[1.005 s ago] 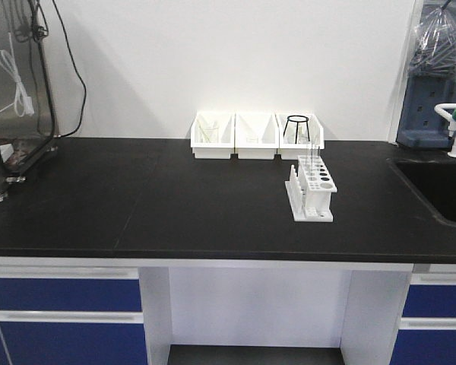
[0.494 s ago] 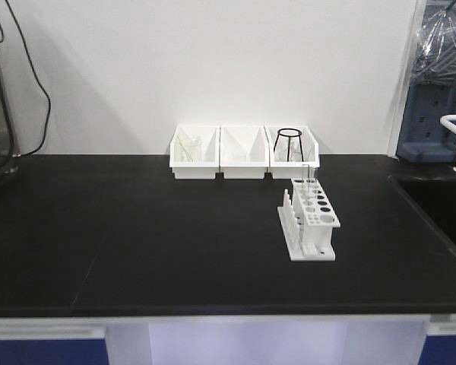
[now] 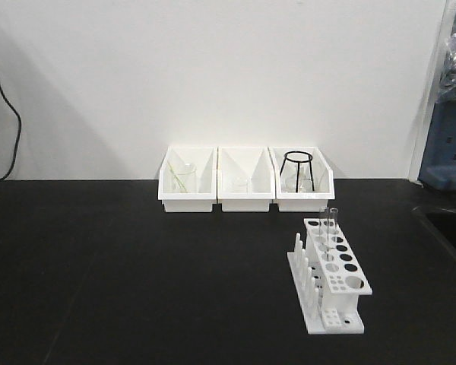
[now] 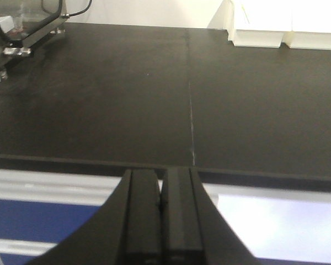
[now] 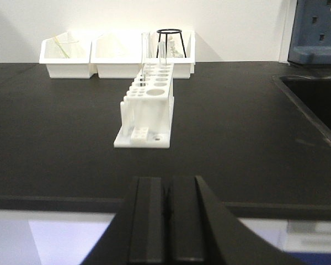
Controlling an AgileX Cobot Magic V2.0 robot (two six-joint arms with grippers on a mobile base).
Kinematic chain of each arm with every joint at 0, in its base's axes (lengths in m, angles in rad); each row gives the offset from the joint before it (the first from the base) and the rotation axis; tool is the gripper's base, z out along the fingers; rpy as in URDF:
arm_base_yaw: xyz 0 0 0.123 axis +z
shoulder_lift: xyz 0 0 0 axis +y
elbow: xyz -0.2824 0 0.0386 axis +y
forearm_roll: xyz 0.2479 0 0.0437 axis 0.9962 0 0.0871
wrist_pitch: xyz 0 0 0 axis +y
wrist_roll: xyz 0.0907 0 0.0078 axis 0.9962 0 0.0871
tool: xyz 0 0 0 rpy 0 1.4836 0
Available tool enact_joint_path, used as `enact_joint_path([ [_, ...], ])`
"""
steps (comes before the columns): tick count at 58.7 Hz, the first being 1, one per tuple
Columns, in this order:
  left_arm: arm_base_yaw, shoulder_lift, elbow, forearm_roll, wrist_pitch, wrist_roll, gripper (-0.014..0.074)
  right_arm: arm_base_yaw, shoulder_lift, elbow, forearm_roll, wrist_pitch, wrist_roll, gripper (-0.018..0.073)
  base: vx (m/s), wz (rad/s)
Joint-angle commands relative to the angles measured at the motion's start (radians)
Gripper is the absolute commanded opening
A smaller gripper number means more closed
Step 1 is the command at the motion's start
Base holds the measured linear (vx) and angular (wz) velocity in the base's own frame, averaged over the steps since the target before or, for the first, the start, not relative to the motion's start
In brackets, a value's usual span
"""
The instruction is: Flip and reinsert test tube from rack
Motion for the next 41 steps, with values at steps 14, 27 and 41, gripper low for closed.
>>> enact_joint_path([
  [14,-0.007,-0.01,0.0,-0.004,-0.088,0.0,-0.0006,-0.006,-0.01,0.0,-0.013,-0.082,-0.005,-0.0012,0.35,0.02],
  [27,-0.007,-0.01,0.0,-0.004,-0.088,0.0,-0.0006,-0.006,-0.01,0.0,-0.013,-0.082,-0.005,-0.0012,0.29,0.01],
  [41,-0.007,-0.01,0.0,-0.004,-0.088,0.0,-0.0006,-0.006,-0.01,0.0,-0.013,-0.082,-0.005,-0.0012,0.23,0.02],
])
